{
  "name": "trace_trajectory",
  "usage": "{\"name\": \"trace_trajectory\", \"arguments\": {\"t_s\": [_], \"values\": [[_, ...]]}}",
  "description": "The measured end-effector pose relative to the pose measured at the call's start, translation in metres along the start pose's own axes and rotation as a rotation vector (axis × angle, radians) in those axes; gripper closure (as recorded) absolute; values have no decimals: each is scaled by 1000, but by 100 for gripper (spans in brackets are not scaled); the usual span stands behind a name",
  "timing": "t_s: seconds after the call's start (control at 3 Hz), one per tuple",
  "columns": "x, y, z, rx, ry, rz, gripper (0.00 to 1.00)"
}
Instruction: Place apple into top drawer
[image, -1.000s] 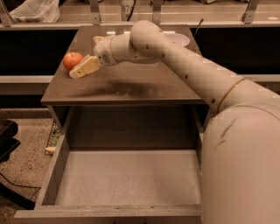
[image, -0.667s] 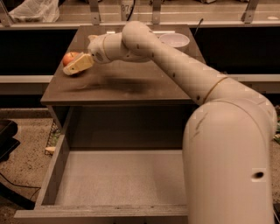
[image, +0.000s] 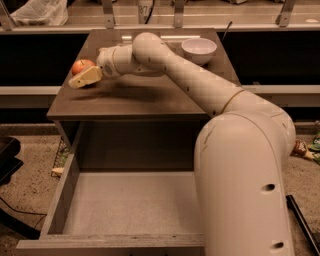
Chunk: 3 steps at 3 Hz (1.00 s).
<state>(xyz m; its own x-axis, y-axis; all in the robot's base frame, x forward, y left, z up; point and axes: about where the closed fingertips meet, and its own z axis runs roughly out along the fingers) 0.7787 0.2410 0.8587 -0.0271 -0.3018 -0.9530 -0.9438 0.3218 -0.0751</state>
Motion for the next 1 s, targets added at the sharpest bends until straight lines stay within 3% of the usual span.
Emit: {"name": "trace_trajectory", "arguments": {"t_s": [0.33,1.0], "values": [[32,3,0,9,13,51,18],[35,8,5,0,16,55,66]]}}
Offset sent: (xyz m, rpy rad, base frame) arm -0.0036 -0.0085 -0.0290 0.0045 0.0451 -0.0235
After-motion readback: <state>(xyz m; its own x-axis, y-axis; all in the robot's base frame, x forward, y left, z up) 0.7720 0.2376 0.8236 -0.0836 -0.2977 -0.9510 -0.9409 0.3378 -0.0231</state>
